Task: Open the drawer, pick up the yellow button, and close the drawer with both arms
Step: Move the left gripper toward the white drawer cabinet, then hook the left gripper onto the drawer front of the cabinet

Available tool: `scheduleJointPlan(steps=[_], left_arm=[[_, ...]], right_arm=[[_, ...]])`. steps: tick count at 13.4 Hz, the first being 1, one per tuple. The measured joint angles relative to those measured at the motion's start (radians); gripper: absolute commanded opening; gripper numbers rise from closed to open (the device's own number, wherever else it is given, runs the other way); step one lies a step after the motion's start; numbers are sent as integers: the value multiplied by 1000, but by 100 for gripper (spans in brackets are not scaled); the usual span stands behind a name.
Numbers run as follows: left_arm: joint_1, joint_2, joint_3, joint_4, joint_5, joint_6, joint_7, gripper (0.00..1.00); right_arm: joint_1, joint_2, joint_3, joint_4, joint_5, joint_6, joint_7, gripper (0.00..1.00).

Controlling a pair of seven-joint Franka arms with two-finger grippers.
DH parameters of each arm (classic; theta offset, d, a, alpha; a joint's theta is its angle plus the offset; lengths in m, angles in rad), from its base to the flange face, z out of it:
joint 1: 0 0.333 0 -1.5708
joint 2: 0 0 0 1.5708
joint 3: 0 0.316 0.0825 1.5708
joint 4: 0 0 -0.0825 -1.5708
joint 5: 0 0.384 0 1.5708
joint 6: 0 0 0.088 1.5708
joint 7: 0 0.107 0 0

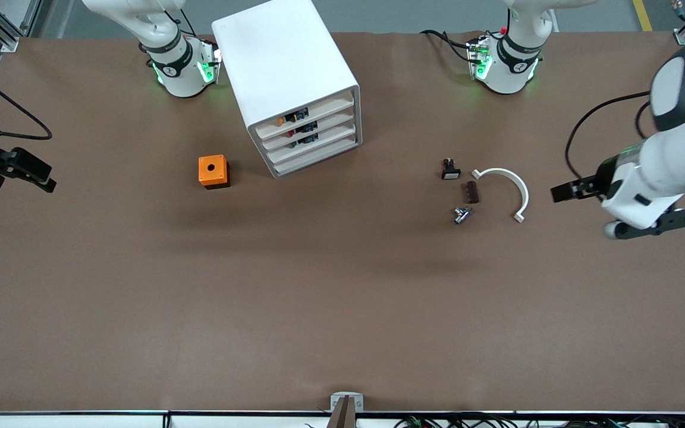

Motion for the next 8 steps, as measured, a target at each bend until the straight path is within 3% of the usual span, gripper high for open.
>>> scheduleJointPlan(steps=[8], left_arm=[[-81,106,-3,9,-77,49,-261,99]], right_arm=[[0,0,1,0,0,-24,-41,100]])
